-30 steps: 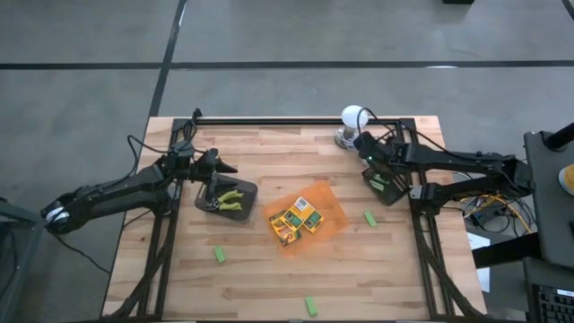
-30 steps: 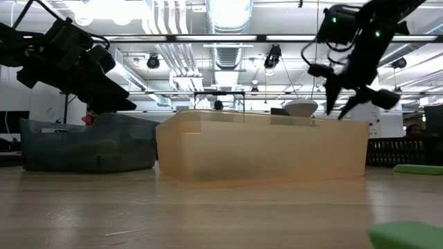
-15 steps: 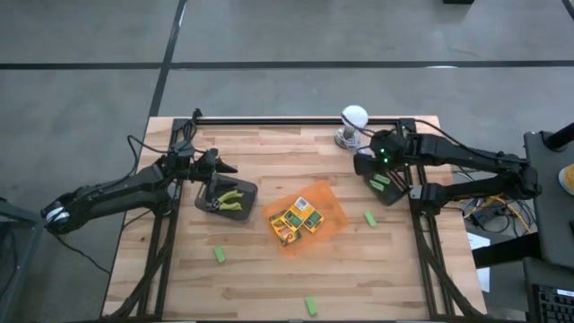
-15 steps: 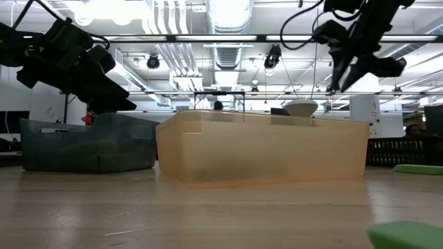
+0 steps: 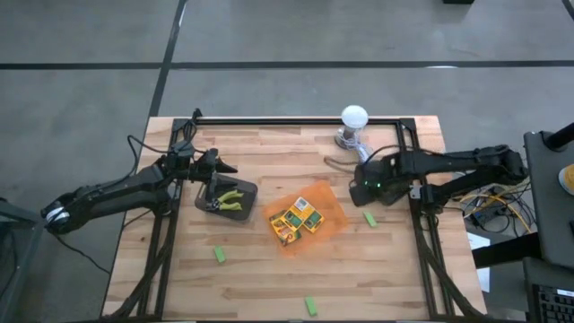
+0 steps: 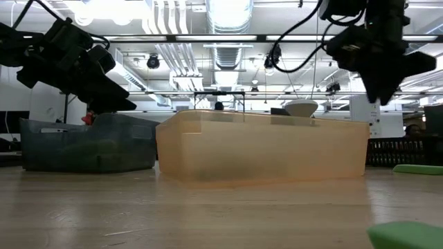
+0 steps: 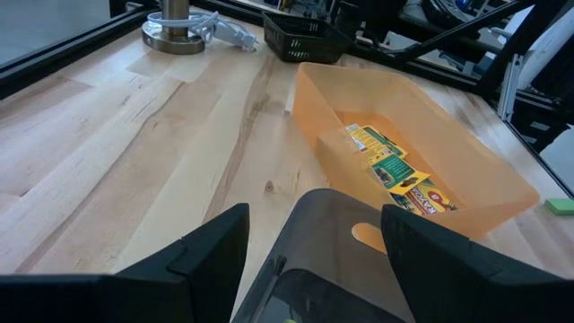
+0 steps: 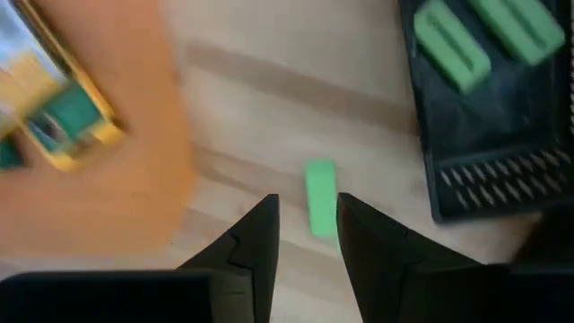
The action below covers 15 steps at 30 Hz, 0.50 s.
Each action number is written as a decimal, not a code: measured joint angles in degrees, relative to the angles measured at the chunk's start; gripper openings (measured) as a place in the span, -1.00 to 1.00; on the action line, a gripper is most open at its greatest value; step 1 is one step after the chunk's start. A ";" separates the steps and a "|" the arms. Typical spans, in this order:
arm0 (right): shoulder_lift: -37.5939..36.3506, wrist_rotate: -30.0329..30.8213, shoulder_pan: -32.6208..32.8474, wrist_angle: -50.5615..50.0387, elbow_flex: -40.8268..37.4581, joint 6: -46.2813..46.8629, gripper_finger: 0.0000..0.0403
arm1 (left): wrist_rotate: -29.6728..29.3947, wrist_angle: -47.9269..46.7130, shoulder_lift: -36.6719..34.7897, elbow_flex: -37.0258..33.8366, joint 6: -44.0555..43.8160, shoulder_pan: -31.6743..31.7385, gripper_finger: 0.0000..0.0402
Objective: Pick & Place School Supplies
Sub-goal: Put the right green eraser into the black basket
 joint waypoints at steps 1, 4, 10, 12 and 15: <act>0.85 -0.08 1.40 -0.87 0.24 0.72 -0.44 | 0.00 0.00 0.00 0.01 -0.01 0.00 0.29; 3.29 -0.28 5.33 -3.56 1.18 1.51 -0.46 | 0.01 0.00 0.01 0.01 -0.01 0.00 0.29; 6.75 0.03 11.57 -5.40 1.50 0.50 -0.55 | -0.01 -0.01 0.01 0.00 0.00 0.00 0.29; 7.74 0.04 12.96 -5.32 1.32 0.50 -0.57 | 0.01 0.00 0.00 0.01 0.00 0.00 0.29; 9.08 0.09 14.67 -4.65 1.19 -0.30 -0.61 | 0.01 0.01 0.01 0.01 -0.01 0.00 0.29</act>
